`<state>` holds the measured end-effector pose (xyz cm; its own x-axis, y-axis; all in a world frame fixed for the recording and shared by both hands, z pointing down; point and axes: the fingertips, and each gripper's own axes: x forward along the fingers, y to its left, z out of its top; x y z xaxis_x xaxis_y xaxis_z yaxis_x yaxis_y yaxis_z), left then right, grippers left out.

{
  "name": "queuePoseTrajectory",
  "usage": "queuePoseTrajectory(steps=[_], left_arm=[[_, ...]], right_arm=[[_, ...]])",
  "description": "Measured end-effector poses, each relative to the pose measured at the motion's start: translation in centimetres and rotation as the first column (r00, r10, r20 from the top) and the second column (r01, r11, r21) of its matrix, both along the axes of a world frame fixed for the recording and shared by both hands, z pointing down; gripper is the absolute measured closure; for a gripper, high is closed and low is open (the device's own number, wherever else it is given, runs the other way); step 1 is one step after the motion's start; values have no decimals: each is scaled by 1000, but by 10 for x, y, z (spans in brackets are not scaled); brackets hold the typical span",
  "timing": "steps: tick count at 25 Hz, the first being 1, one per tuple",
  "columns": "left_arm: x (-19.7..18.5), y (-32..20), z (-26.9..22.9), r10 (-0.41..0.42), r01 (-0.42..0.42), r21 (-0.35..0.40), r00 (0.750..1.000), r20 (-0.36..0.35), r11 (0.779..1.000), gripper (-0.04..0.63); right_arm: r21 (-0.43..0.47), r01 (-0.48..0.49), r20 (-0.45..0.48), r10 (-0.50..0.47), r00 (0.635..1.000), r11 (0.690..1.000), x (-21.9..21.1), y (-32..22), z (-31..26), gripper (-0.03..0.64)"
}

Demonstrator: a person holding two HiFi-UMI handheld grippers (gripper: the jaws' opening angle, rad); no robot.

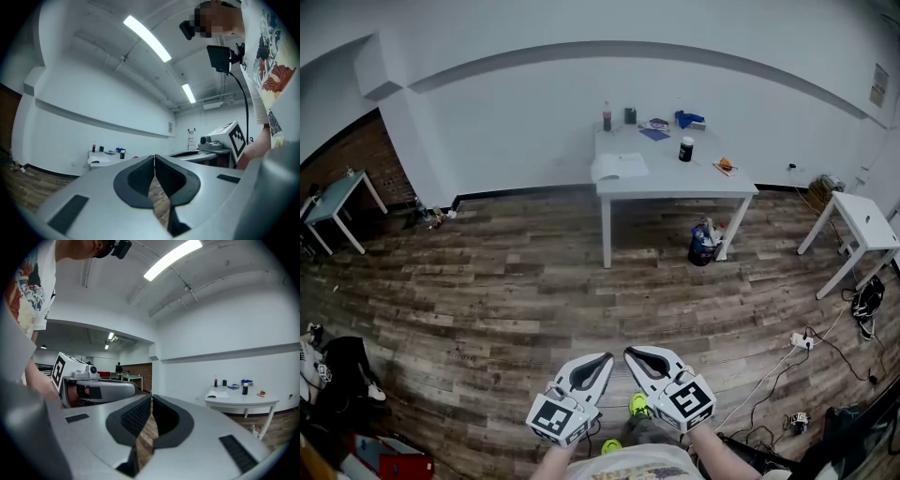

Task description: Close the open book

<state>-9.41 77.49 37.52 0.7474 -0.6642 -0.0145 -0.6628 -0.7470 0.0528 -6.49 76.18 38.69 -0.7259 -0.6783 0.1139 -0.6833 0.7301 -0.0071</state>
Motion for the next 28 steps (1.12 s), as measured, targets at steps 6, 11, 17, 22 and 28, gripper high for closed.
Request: queuePoseTrajectory(steps=[6,11,17,22,28], left_arm=[[21,-63,-4,-22,22,2,1000,4,1000,581],[47,-114,-5,-32,32,1,999,12,999,581],[77,-176,5,-58,58,-8,998,26,998,581],[102,-224,10,-79,79,-9,997,20,997,581],[119,-263,14,-98,99,-8,995,18,995,581]], right_arm=[[8,22,15,-22,1000,1000,22,-62,-7,595],[5,37,18,-37,999,999,46,-116,-8,595],[2,68,17,-68,998,998,73,-179,-5,595],[-7,91,18,-90,996,996,97,-224,4,595],[-8,105,24,-105,994,994,113,-264,8,595]])
